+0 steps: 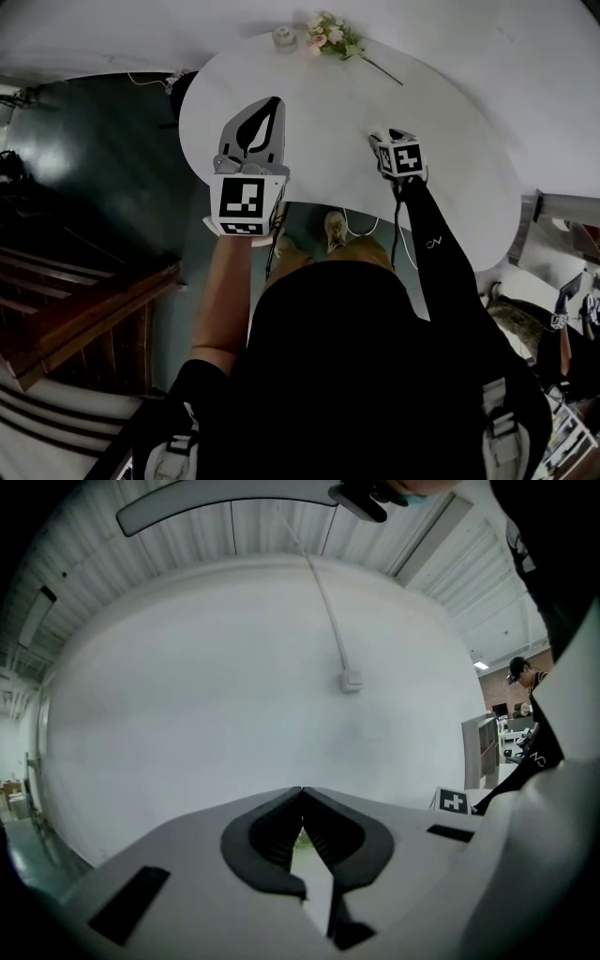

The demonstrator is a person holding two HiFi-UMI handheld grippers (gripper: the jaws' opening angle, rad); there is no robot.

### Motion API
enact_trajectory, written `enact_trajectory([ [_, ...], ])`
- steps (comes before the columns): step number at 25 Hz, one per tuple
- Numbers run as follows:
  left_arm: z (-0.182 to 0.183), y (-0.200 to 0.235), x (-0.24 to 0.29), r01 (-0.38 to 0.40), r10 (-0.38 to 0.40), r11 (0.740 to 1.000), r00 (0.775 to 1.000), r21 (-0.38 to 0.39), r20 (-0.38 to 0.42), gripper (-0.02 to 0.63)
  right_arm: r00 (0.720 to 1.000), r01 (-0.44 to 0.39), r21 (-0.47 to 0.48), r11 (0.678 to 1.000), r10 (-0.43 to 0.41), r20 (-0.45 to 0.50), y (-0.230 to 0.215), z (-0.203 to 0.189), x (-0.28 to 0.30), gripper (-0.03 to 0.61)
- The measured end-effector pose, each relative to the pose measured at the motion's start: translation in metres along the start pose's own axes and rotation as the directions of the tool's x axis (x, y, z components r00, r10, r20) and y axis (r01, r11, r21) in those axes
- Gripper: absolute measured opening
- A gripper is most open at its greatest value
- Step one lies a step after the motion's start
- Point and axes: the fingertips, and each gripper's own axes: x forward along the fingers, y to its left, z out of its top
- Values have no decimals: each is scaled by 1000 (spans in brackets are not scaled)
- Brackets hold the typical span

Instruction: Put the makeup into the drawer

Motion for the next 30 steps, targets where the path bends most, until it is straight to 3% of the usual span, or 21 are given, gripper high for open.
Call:
enact_trajectory([
  [4,-7,4,-9,-33,33,999,999,-5,-24,9,993,24,-4,1000,-25,-114,-11,-29,20,209],
  [8,-13,8,-18,-51,51,999,998,-4,-42,9,992,15,-42,999,-20,-127,-10,-37,20,100],
  [12,-17,12,-22,-67,67,998,997,-8,-46,9,1000,0,-104,995,2,17,6,-2,3,94],
  [15,-15,16,-25,-76,75,997,996,-5,-40,9,981,-20,-125,992,44,189,27,44,-27,94],
  [19,-8,24,-29,-94,94,996,995,0,-26,9,917,-6,-158,987,68,393,55,100,-80,95],
  [23,3,25,-36,-98,98,995,995,23,-2,9,835,18,-193,981,91,542,85,141,-135,95],
  [25,11,27,-38,-100,99,994,995,38,15,9,778,18,-196,980,109,618,98,160,-165,95],
  [28,18,33,-43,-111,110,993,993,46,31,9,663,38,-196,980,122,739,112,186,-212,95],
  [30,15,36,-48,-124,123,991,992,45,26,9,634,48,-223,974,143,760,123,190,-225,95],
])
